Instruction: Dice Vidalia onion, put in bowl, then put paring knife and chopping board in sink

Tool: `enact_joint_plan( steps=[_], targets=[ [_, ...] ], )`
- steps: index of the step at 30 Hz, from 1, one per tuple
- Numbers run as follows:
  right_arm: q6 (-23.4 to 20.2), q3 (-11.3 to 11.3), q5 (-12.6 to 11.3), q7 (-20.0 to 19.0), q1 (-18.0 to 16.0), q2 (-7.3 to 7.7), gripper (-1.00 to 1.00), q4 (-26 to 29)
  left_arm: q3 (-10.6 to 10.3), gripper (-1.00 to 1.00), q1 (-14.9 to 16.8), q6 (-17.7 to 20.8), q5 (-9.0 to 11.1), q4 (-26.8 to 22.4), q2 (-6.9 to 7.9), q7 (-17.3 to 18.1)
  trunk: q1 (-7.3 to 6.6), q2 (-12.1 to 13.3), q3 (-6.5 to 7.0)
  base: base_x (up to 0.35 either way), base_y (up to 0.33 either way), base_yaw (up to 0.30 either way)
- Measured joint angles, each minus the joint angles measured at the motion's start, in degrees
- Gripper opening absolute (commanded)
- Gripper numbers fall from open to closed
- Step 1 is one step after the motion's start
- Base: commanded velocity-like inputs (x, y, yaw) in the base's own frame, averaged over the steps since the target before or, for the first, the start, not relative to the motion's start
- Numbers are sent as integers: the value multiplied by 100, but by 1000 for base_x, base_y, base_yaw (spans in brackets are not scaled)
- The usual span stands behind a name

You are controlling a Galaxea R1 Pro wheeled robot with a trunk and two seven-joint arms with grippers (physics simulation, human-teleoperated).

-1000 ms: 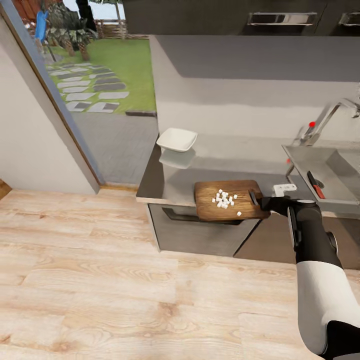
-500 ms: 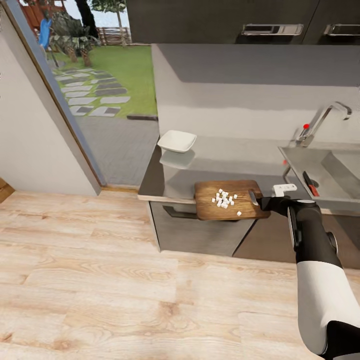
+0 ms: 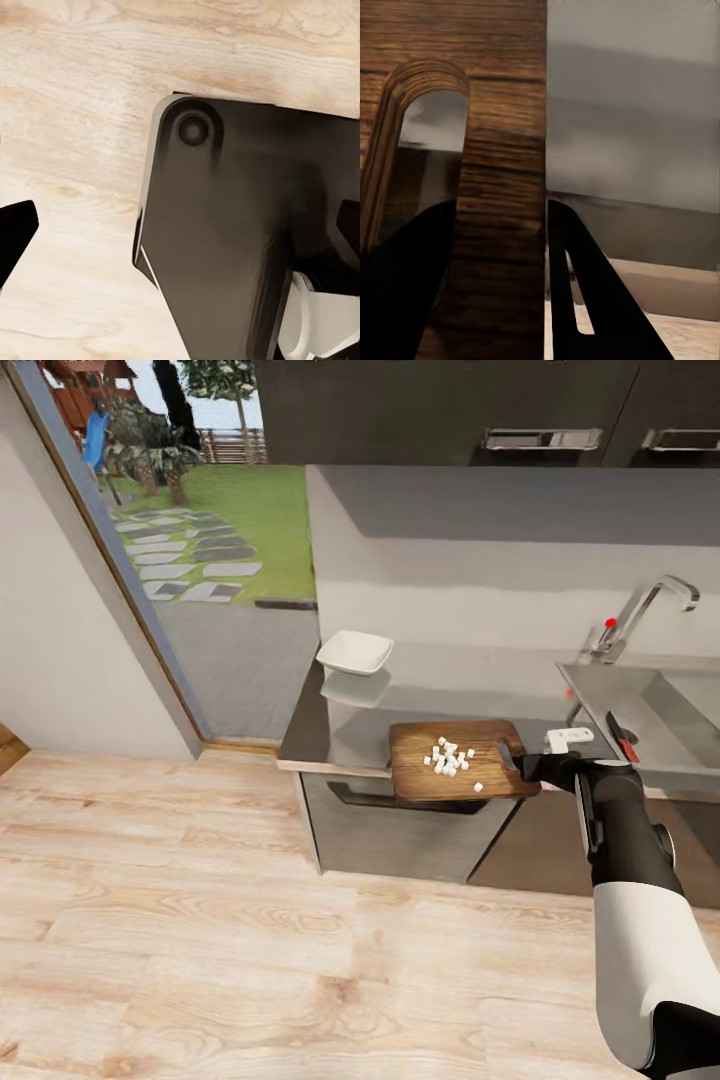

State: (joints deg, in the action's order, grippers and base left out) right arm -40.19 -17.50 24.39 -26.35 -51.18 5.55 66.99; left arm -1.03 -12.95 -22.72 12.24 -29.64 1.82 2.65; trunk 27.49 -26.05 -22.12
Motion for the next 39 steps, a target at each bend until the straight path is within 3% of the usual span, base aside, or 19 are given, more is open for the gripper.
enact_joint_plan(
  steps=[15, 39],
  targets=[
    [-1, 0, -3, 1, -1, 0, -100, 0, 0, 100, -2, 0, 0, 0, 0, -2, 0, 0, 135, 146, 79, 0],
    [-7, 0, -9, 8, 0, 0, -100, 0, 0, 100, 4, 0, 9, 9, 0, -3, 1, 1, 352, 39, 3, 0]
  ],
)
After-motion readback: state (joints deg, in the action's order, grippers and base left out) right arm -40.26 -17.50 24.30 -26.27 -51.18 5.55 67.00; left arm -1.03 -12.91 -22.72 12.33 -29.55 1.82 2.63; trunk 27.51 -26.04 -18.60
